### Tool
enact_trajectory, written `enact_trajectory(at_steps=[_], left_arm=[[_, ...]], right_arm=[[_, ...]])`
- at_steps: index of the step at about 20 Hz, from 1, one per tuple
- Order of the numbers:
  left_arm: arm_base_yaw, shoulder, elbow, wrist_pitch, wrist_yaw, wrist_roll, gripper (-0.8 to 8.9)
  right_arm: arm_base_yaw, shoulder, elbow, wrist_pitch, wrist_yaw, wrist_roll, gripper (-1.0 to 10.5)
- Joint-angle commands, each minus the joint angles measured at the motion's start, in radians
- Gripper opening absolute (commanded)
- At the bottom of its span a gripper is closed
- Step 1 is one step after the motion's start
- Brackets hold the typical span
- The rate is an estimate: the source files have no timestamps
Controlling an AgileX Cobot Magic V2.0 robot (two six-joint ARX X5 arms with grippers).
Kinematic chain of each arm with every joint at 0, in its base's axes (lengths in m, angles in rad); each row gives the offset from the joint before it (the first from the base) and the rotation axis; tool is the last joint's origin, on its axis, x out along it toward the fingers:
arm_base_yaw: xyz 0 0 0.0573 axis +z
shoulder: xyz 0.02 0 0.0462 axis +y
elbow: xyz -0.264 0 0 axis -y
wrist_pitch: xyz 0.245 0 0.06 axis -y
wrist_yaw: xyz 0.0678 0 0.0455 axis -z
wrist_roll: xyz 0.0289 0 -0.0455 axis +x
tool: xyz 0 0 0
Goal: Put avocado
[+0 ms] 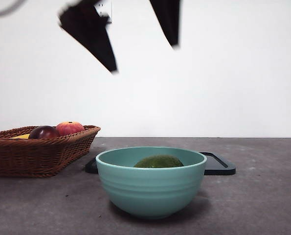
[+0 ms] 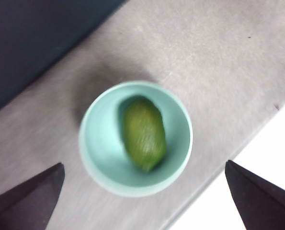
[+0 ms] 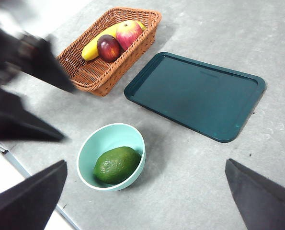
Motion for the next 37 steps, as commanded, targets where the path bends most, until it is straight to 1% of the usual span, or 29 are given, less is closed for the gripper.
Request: enact_trajectory(at_steps=[1, 6, 9, 11, 13, 16, 18, 20, 24, 27, 30, 31, 33, 34, 37], left_arm=[[-0.009, -0.073, 0.021, -0.063, -0.01, 0.039, 6.23], [-0.009, -0.29, -0.068, -0.051, -0.014, 0.042, 6.23], [-0.009, -0.47, -0.202, 0.002, -0.016, 0.087, 6.23], [-0.009, -0.605, -0.317, 0.049, -0.016, 0.095, 6.23], [-0.009, -0.739, -0.431, 0.08, -0.023, 0.094, 6.23], [-0.009, -0.935, -0.573, 0.085, -0.044, 0.082, 6.23], [-0.009, -1.038, -0.618, 0.095, -0.044, 0.057, 6.23], [-0.009, -1.106, -0.621, 0.1, -0.044, 0.057, 6.23], [-0.009, -1.159, -0.621, 0.096, -0.051, 0.058, 6.23], [-0.009, -1.16, -0.621, 0.097, -0.051, 0.058, 6.23], [-0.009, -1.16, -0.621, 0.097, -0.051, 0.058, 6.23], [-0.009, -1.16, -0.621, 0.097, -0.051, 0.058, 6.23], [-0.009, -1.16, -0.621, 0.097, -0.051, 0.06, 6.23], [-0.009, -1.16, -0.621, 0.097, -0.051, 0.061, 6.23], [-0.01, -1.164, -0.621, 0.097, -0.051, 0.061, 6.23]], right_arm=[[0.005, 0.003, 0.02, 0.013, 0.0, -0.011, 5.8], [0.005, 0.003, 0.02, 0.013, -0.002, -0.011, 5.8], [0.005, 0.003, 0.02, 0.014, 0.0, -0.011, 5.8], [0.005, 0.003, 0.02, 0.015, -0.001, -0.011, 5.8], [0.005, 0.003, 0.02, 0.015, -0.001, -0.011, 5.8], [0.005, 0.003, 0.02, 0.016, -0.002, -0.009, 5.8], [0.005, 0.003, 0.02, 0.016, -0.003, -0.007, 5.8], [0.005, 0.003, 0.02, 0.016, -0.02, -0.004, 5.8], [0.005, 0.007, 0.02, 0.031, -0.026, 0.013, 5.8], [0.02, 0.055, 0.02, 0.104, -0.035, 0.063, 5.8], [0.097, 0.158, 0.02, 0.183, -0.025, 0.104, 5.8], [0.13, 0.204, 0.021, 0.196, -0.014, 0.106, 5.8], [0.202, 0.309, 0.026, 0.197, 0.036, 0.114, 5.8], [0.233, 0.365, 0.031, 0.194, 0.046, 0.128, 5.8], [0.304, 0.554, 0.084, 0.16, 0.06, 0.139, 5.8]])
